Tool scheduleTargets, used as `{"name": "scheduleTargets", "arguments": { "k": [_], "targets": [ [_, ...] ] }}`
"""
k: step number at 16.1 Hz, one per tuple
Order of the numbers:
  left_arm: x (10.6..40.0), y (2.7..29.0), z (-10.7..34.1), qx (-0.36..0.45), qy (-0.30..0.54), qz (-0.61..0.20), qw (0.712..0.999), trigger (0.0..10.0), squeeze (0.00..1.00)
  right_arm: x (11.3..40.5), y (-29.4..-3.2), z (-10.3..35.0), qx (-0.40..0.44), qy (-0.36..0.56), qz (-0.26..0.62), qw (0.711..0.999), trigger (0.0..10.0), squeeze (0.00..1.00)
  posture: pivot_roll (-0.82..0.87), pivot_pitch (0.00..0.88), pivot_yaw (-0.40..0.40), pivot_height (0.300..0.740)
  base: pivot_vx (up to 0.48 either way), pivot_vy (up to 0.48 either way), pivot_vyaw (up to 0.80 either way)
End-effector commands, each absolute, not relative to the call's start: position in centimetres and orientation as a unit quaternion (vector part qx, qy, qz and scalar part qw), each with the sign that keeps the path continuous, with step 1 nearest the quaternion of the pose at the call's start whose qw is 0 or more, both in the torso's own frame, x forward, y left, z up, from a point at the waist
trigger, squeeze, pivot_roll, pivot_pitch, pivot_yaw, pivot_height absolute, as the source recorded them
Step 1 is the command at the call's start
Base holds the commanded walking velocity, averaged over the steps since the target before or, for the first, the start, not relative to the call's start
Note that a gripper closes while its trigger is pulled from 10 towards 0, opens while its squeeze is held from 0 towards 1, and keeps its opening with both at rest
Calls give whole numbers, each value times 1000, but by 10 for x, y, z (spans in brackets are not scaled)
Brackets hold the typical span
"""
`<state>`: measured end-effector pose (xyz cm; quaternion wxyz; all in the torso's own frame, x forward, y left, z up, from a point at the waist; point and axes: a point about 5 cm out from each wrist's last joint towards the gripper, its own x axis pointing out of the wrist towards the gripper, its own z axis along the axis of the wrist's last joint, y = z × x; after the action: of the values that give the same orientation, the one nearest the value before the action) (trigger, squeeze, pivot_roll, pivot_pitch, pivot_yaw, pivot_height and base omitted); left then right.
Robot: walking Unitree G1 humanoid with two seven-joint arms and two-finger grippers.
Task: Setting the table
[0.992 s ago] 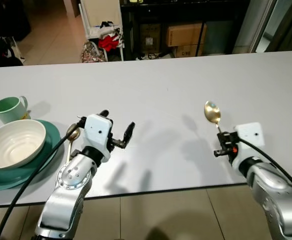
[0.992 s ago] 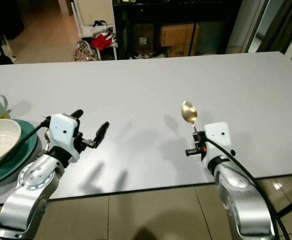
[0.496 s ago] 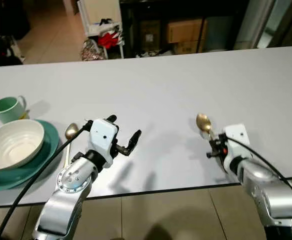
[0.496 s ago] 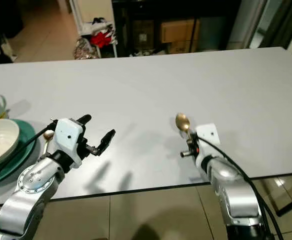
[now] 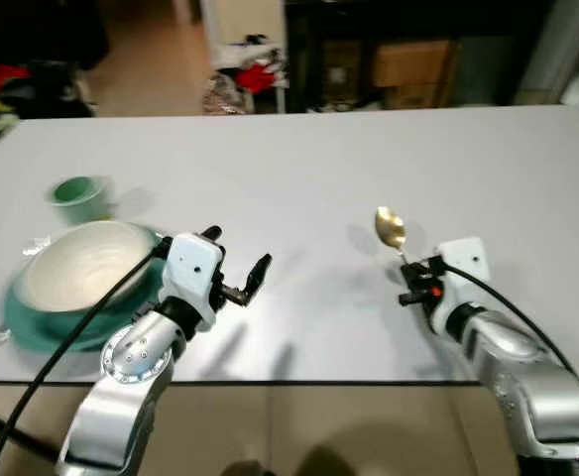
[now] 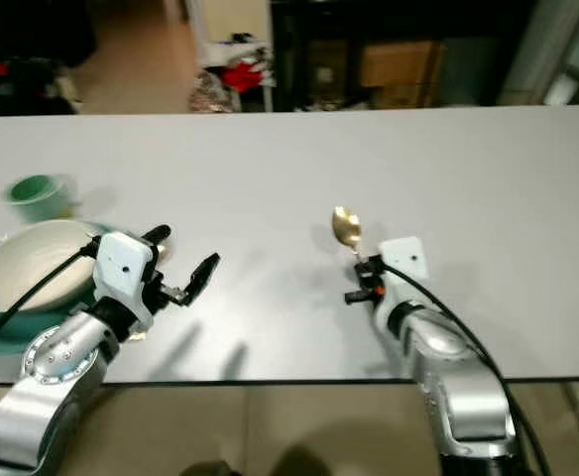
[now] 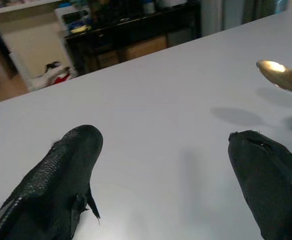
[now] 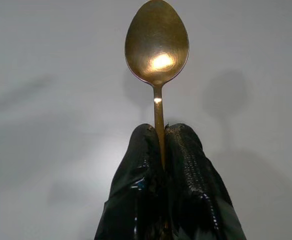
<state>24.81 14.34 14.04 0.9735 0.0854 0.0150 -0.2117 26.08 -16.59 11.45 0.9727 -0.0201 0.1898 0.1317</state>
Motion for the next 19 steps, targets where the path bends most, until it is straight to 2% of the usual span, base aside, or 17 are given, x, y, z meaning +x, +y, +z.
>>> {"name": "scheduleTargets", "arguments": {
  "k": [1, 5, 9, 14, 19],
  "targets": [
    [248, 144, 143, 85, 14, -214, 973, 10000, 0, 262, -163, 120, -22, 181, 135, 974, 10000, 0, 70, 0, 65, 740, 0, 480, 0],
    [250, 145, 144, 89, 13, -210, 974, 10000, 0, 264, -164, 119, -21, 182, 122, 975, 10000, 0, 72, 0, 66, 740, 0, 457, 0],
    [257, 146, 147, 99, 9, -194, 976, 10000, 0, 266, -166, 120, -19, 186, 113, 976, 10000, 0, 67, 0, 74, 740, 0, -432, -748],
    [257, 137, 148, 89, 9, -208, 974, 10000, 0, 276, -174, 122, -45, 184, 119, 975, 10000, 0, 65, 0, 78, 740, 0, 0, 0],
    [247, 116, 148, 83, 17, -320, 943, 10000, 0, 304, -195, 103, -70, 227, 93, 967, 10000, 0, 60, 0, 90, 740, 0, 0, 0]
  ]
}}
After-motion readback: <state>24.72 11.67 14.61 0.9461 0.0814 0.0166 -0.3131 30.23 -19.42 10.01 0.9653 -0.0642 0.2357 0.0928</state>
